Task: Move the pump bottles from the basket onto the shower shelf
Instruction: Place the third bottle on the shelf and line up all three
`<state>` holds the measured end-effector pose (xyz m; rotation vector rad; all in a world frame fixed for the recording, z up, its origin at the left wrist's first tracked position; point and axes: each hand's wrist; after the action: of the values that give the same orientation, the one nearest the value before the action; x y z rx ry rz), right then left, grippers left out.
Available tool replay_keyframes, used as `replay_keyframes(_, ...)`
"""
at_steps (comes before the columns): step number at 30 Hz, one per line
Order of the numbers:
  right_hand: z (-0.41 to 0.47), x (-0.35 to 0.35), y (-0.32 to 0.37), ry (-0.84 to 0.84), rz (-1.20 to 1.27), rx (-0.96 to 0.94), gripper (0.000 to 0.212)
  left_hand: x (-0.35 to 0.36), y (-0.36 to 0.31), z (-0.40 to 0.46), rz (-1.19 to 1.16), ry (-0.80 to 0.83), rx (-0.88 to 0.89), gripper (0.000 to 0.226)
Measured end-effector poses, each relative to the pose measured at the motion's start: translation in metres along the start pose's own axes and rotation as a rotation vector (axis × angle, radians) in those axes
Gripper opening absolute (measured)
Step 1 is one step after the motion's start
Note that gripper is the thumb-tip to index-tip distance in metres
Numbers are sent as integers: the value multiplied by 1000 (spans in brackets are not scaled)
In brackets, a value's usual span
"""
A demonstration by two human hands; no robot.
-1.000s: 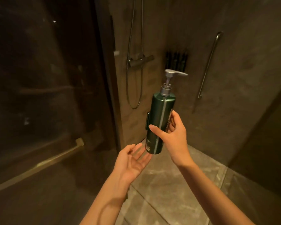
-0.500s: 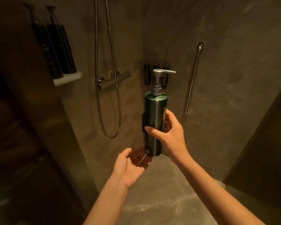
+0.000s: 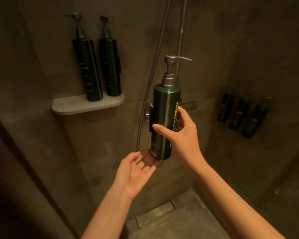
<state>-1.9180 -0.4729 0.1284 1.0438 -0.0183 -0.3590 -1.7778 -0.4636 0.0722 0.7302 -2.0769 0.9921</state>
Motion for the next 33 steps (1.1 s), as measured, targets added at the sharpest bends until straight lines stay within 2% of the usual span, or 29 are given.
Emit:
replay_keyframes(4,53,48,5,156,102,-63,73,7,-46,3,-53,-51,262,16)
replay_keyframes(9,101,112,27,271,195,-182,68,10,-100,9,-25,-114,590,15)
replay_keyframes(14,131,175,39,368,264,-244,76,5,-144,11,280,-305,932,45)
replay_keyframes(18,143,216,41,411,267,-278,76,1,-165,20,496,-489,1164,51)
replay_keyframes(21,150,241,41,429,276,-295,74,-7,-179,33,593,-608,1276,54)
replay_keyframes(25,151,258,38,477,311,-289,72,-16,-190,47,853,-978,1406,60)
replay_keyframes(27,151,264,35,502,319,-299,70,-15,-193,49,918,-1101,1451,62)
replay_keyframes(33,154,280,28,539,357,-253,75,-9,-200,58,1030,-1179,1487,67)
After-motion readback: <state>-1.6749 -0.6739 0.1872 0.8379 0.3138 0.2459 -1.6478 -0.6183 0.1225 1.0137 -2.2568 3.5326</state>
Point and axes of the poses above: each hand's wrist, its own z-axis towards the middle knuckle, its own x-axis out of the palm, y = z × x, and after that the axes turned 2 degrees about -x, right-handed
